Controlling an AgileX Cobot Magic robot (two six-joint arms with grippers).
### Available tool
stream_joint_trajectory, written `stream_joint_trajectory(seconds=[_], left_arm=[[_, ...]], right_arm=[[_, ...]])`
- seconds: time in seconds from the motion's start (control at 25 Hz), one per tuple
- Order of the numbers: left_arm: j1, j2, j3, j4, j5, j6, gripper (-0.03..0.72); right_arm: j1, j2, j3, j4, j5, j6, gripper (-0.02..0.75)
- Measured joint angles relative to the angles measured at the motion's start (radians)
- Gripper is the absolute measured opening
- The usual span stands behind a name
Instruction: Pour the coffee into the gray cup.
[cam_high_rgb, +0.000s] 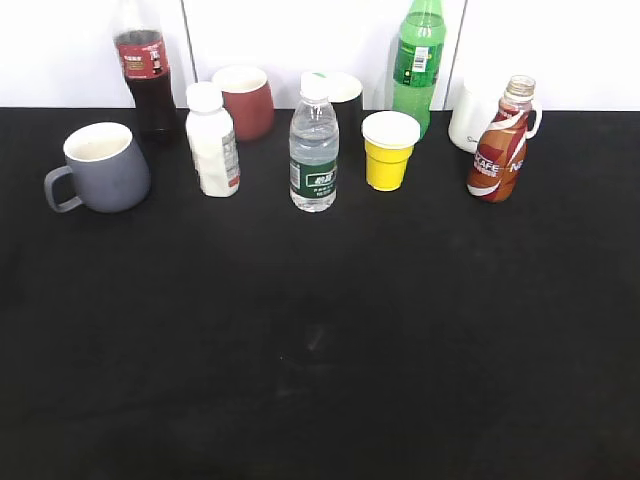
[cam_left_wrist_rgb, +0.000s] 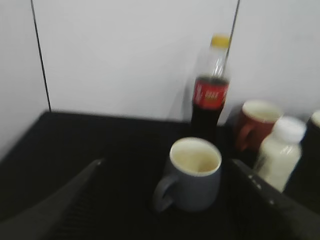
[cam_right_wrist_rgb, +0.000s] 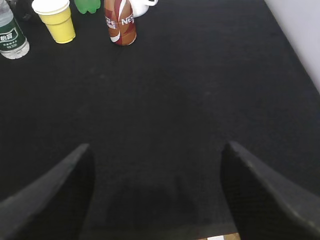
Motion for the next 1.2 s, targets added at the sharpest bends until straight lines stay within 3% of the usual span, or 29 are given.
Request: stream_joint_trajectory(seconds=[0.2, 0.32, 0.44, 0.72, 1.04, 1.2], left_arm=[[0.0, 0.463, 0.0, 0.004, -0.376, 0.0, 0.543], [0.0, 0.682, -0.003, 0.073, -0.558, -0.011, 0.543], [0.0, 0.827, -0.055, 0.079, -0.646, -0.015, 0.543], [0.0, 1.032, -0.273, 0.05, -0.615, -0.016, 0.54], [0.004, 1.109, -0.416, 0.018, -0.488, -0.014, 0.49], [0.004, 1.111, -0.435, -0.001, -0.507, 0.0, 0.488]], right_arm=[[0.0, 0.0, 0.0, 0.0, 0.0, 0.0, 0.587], [0.0, 0.0, 0.0, 0.0, 0.0, 0.0, 0.587], [0.0, 0.0, 0.0, 0.0, 0.0, 0.0, 0.587], [0.0, 0.0, 0.0, 0.0, 0.0, 0.0, 0.587], [0.0, 0.0, 0.0, 0.0, 0.0, 0.0, 0.587], [0.0, 0.0, 0.0, 0.001, 0.0, 0.0, 0.587]])
